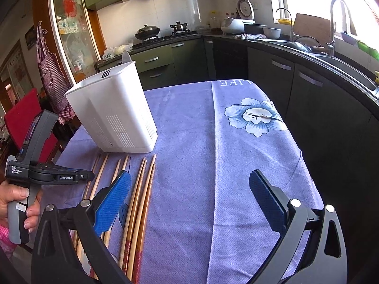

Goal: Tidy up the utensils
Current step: 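Grasp a wooden chopstick with the left gripper while the right gripper grasps another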

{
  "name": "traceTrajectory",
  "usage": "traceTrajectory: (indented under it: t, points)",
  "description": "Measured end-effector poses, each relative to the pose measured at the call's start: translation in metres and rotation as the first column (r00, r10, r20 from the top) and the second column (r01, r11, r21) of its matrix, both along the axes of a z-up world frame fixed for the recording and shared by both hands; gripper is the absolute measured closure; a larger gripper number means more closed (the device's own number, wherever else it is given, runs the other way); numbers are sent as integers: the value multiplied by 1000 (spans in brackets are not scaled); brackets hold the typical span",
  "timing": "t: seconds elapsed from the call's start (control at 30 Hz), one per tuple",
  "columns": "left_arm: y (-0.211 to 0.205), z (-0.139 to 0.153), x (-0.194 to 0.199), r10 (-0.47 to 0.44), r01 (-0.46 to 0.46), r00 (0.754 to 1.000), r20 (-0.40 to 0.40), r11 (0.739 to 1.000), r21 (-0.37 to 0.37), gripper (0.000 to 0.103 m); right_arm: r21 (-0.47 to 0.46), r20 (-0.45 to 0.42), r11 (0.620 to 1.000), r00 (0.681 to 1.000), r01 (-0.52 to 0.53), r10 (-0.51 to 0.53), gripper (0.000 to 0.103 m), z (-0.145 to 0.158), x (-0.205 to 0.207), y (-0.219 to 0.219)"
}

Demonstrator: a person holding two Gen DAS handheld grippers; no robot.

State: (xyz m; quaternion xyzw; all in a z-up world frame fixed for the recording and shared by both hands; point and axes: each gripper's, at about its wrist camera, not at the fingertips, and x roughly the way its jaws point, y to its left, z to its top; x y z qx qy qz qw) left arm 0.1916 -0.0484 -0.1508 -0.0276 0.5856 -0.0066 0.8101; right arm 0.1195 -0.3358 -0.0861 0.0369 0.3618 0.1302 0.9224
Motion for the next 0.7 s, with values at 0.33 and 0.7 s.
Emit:
traceTrajectory:
  t: [0.33, 0.7]
  points:
    - [22, 12, -7, 30, -29, 998, 47, 1000, -11, 97, -5, -163, 985, 972, -171, 167, 5, -15, 37, 34]
    - [25, 33, -27, -5, 8, 994, 113, 1000, -28, 97, -9, -352, 980, 918, -197, 182, 45, -49, 74, 56]
